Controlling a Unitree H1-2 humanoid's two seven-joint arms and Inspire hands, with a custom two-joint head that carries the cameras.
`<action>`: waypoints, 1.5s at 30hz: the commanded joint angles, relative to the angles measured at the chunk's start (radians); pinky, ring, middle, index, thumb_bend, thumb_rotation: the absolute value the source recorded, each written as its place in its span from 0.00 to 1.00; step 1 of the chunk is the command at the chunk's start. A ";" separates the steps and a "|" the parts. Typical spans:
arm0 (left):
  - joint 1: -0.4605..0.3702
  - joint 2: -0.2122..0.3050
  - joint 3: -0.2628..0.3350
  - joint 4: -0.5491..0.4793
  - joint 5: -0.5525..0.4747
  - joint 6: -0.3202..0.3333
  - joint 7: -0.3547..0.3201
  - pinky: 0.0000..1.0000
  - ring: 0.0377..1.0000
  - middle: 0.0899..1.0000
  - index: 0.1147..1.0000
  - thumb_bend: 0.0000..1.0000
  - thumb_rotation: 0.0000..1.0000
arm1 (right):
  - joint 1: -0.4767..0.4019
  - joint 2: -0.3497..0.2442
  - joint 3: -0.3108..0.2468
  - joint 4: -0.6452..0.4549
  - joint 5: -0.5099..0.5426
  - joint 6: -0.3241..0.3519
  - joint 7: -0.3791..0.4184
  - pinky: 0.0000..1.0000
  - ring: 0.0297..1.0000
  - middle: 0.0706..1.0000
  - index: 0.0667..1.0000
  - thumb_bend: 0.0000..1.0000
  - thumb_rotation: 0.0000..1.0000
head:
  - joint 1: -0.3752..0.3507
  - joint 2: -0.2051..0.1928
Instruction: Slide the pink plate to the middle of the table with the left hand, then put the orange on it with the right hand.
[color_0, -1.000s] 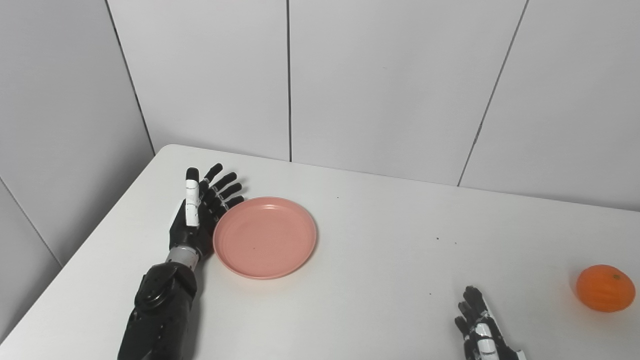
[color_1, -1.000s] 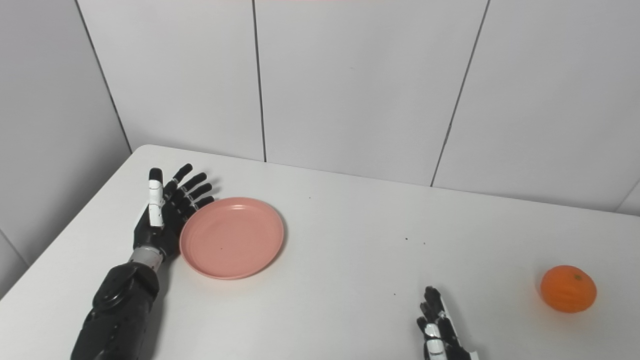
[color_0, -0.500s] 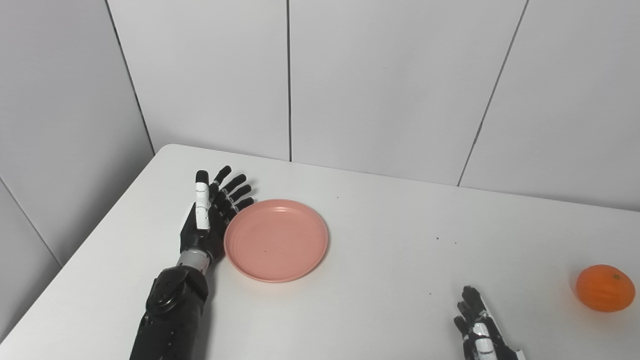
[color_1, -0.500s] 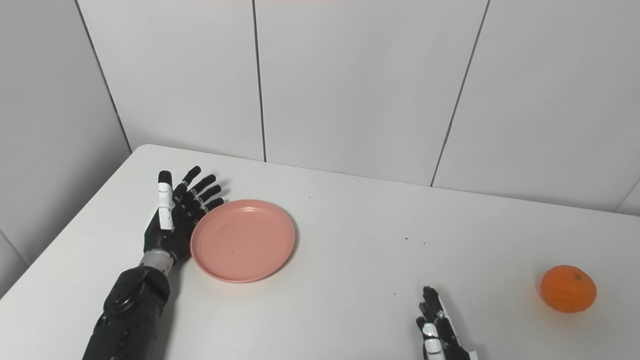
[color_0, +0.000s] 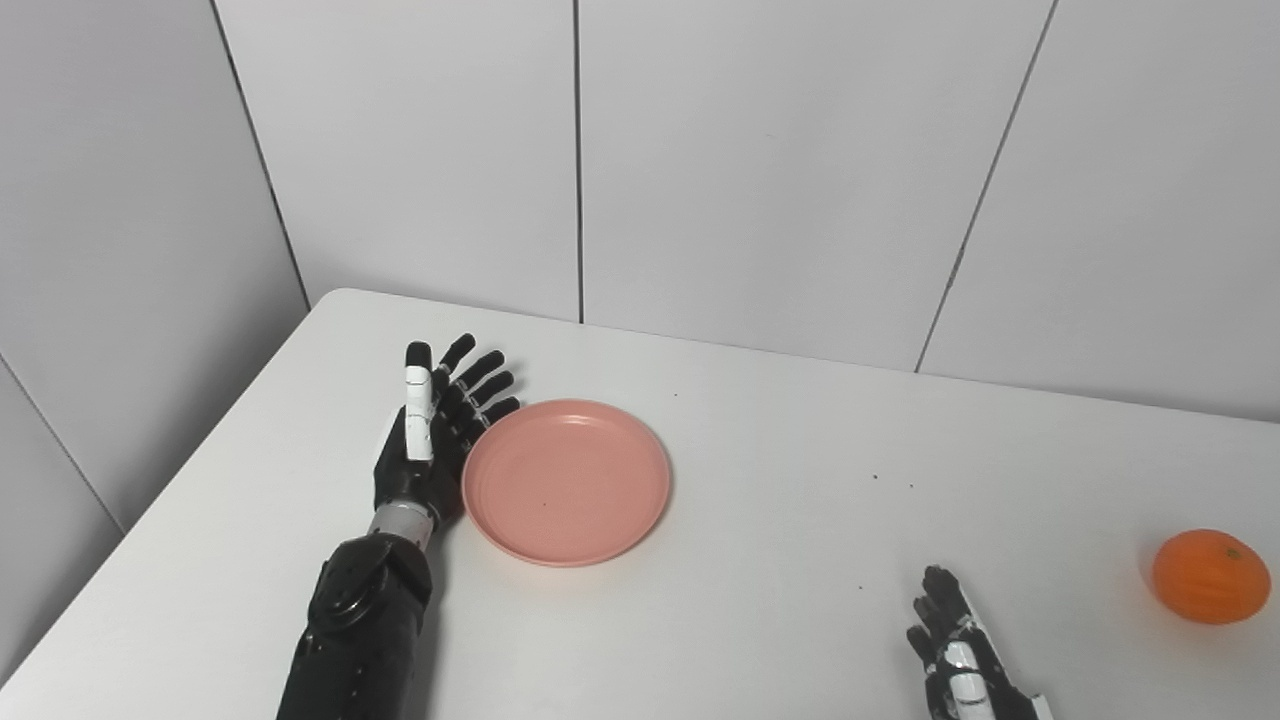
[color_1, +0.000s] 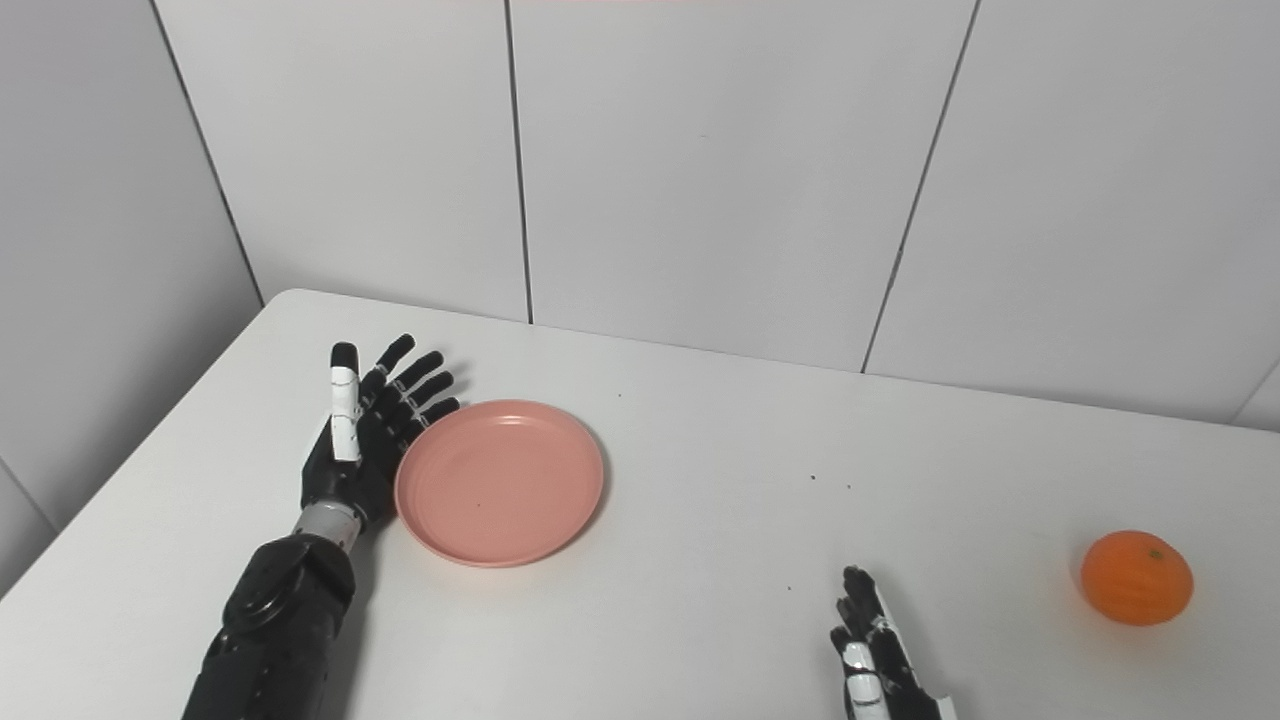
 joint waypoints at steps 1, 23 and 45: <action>0.030 -0.031 -0.017 0.004 0.009 0.063 0.021 0.70 0.79 0.79 0.85 0.88 0.90 | 0.186 -0.028 0.023 -0.048 0.000 0.002 0.007 1.00 1.00 0.98 0.93 0.71 0.82 | 0.001 0.000; 0.053 -0.119 -0.070 -0.091 0.061 0.083 0.070 0.74 0.80 0.80 0.86 0.87 0.88 | 0.191 -0.021 0.038 -0.063 -0.012 0.007 0.001 1.00 1.00 0.97 0.92 0.68 0.82 | -0.018 0.016; 0.072 -0.223 -0.092 -0.113 0.102 0.060 0.108 0.79 0.84 0.86 0.92 0.83 0.92 | 0.191 0.002 0.087 -0.096 -0.031 0.030 -0.019 1.00 1.00 0.97 0.90 0.70 0.71 | -0.168 0.076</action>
